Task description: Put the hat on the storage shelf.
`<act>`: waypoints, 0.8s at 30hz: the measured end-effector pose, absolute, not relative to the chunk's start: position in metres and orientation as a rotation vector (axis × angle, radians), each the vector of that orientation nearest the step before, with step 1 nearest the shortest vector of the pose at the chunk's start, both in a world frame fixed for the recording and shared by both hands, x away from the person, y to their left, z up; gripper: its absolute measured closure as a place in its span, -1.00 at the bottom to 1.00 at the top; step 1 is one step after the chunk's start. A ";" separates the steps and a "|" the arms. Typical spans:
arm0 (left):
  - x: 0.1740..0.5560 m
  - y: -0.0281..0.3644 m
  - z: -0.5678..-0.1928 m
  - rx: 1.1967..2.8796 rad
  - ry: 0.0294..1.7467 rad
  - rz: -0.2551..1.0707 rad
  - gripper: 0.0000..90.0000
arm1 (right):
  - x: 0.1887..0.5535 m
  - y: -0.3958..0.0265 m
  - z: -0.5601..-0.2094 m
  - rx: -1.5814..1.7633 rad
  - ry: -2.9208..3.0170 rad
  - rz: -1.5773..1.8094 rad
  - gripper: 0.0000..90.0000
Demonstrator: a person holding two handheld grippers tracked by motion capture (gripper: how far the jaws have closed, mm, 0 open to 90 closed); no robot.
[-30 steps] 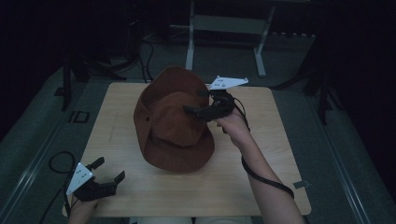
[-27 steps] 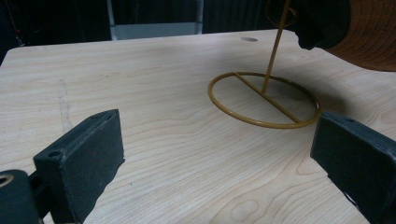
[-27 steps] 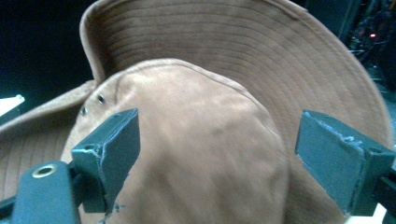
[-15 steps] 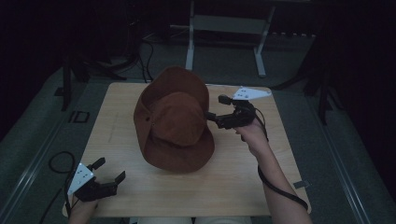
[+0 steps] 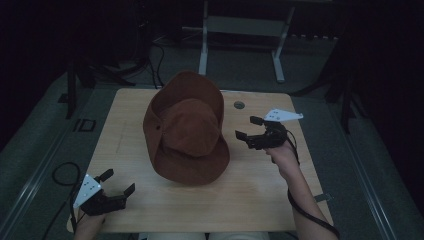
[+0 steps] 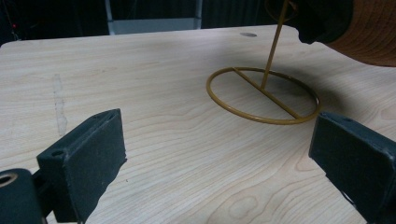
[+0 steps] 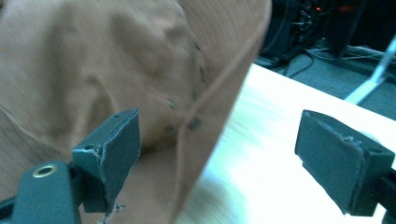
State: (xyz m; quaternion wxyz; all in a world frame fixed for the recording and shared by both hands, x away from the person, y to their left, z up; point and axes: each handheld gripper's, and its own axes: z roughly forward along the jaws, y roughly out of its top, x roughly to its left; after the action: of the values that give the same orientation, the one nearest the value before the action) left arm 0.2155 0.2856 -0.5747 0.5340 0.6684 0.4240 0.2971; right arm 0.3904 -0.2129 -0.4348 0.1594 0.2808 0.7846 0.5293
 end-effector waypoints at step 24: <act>0.215 0.285 -0.575 1.601 1.006 0.703 -0.90 | 0.378 -0.246 -0.505 0.898 2.220 1.487 -0.68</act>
State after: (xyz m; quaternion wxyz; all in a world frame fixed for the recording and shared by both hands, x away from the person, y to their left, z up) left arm 0.2154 0.2853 -0.5753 0.5330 0.6715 0.4220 0.2949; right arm 0.3776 -0.2463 -0.5047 0.1606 0.3144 0.7773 0.5208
